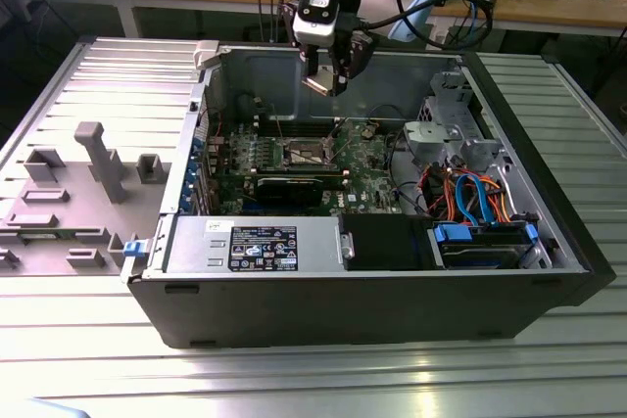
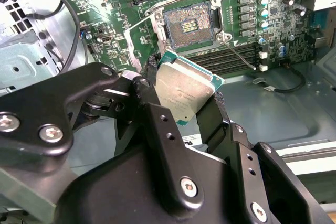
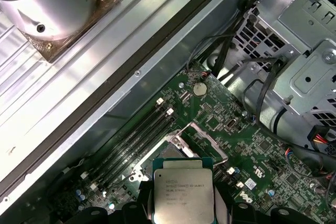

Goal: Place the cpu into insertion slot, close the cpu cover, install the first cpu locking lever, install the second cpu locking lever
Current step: 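Place the cpu into insertion slot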

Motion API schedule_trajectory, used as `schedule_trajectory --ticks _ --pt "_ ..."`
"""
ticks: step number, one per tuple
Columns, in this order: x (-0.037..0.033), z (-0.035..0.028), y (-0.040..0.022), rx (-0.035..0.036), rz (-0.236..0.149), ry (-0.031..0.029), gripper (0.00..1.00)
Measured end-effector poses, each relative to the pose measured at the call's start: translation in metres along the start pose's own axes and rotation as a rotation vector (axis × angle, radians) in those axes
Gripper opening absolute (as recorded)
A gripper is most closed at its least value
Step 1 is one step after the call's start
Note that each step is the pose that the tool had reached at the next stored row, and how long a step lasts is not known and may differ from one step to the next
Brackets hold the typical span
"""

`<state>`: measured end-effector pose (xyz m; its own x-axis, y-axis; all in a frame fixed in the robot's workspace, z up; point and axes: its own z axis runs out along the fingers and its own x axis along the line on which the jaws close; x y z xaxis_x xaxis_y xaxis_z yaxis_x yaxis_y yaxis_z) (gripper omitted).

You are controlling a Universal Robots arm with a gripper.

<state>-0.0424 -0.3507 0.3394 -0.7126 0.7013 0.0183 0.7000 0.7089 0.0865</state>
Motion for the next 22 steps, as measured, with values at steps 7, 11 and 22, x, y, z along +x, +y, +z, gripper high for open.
schedule_trajectory --ticks 7,11,22 --pt "0.0 0.0002 0.0 -0.0001 0.007 -0.0006 0.55" --pt "0.0 0.0003 0.0 -0.0002 0.01 -0.0009 0.55" --pt "0.0 0.0005 0.0 -0.0003 0.02 -0.0018 0.55"
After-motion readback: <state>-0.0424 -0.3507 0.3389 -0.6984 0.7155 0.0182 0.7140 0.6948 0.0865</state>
